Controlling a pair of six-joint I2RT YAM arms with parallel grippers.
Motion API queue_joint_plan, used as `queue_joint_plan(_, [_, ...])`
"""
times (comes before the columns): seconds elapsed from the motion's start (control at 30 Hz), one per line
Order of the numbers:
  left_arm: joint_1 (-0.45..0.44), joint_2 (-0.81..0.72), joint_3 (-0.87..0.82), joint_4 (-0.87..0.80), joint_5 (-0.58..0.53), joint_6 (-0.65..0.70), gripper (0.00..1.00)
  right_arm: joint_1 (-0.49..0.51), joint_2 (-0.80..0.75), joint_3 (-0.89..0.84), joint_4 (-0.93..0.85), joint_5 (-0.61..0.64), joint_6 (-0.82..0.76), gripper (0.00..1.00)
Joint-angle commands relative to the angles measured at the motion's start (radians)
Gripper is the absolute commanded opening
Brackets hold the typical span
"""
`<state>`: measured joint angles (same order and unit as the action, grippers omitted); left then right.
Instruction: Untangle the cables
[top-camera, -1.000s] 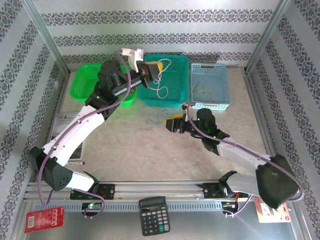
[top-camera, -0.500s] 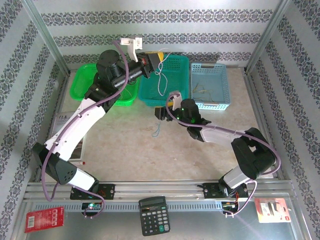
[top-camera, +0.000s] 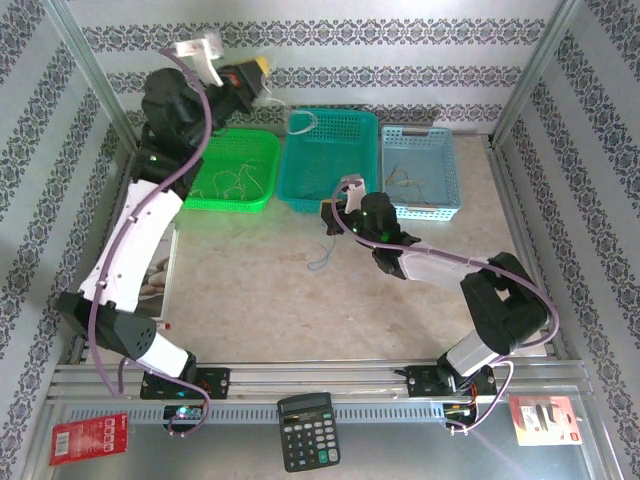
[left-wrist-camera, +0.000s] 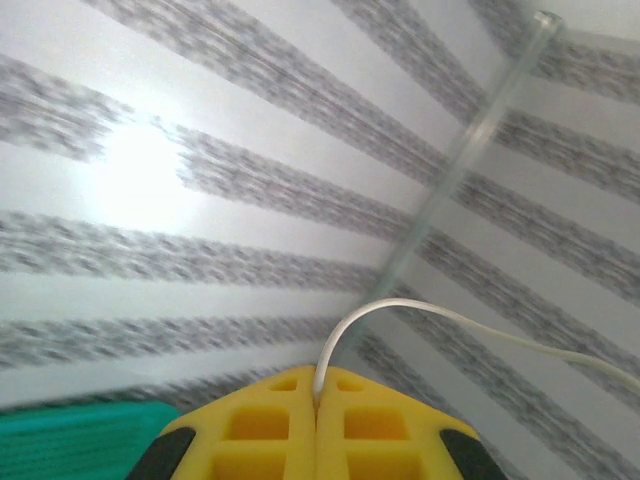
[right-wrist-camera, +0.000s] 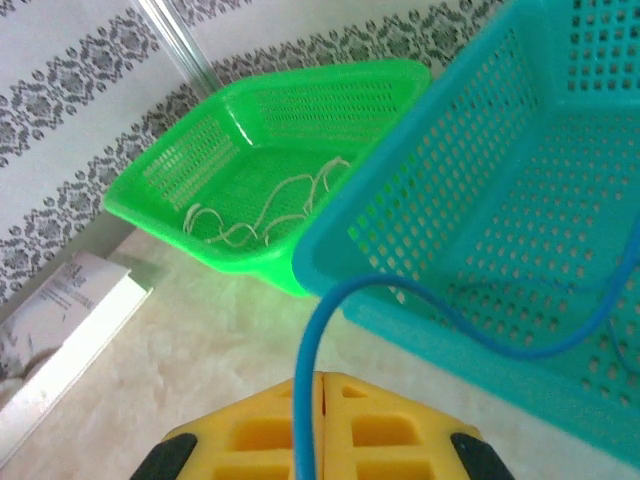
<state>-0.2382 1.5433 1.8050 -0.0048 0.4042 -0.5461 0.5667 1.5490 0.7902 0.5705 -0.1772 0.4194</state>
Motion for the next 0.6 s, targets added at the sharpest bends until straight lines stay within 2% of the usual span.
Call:
queue_joint_plan(0.0, [0.097, 0.073, 0.012, -0.071, -0.066, 0.035, 0.0, -0.025, -0.08, -0.02, -0.018, -0.032, 0.023, 0.0])
queue_joint_plan(0.23, [0.221, 0.198, -0.112, -0.027, -0.112, 0.047, 0.0, -0.058, -0.158, 0.202, -0.239, -0.172, 0.025, 0.0])
queue_joint_plan(0.47, [0.263, 0.327, -0.192, -0.001, -0.122, 0.101, 0.0, -0.097, -0.082, 0.559, -0.37, -0.233, 0.054, 0.0])
queue_joint_plan(0.53, [0.265, 0.361, -0.187, -0.024, -0.111, 0.124, 0.11, -0.111, -0.038, 0.66, -0.404, -0.212, 0.038, 0.0])
queue_joint_plan(0.57, [0.265, 0.375, -0.184, -0.038, -0.102, 0.132, 0.26, -0.12, -0.012, 0.712, -0.416, -0.199, 0.026, 0.0])
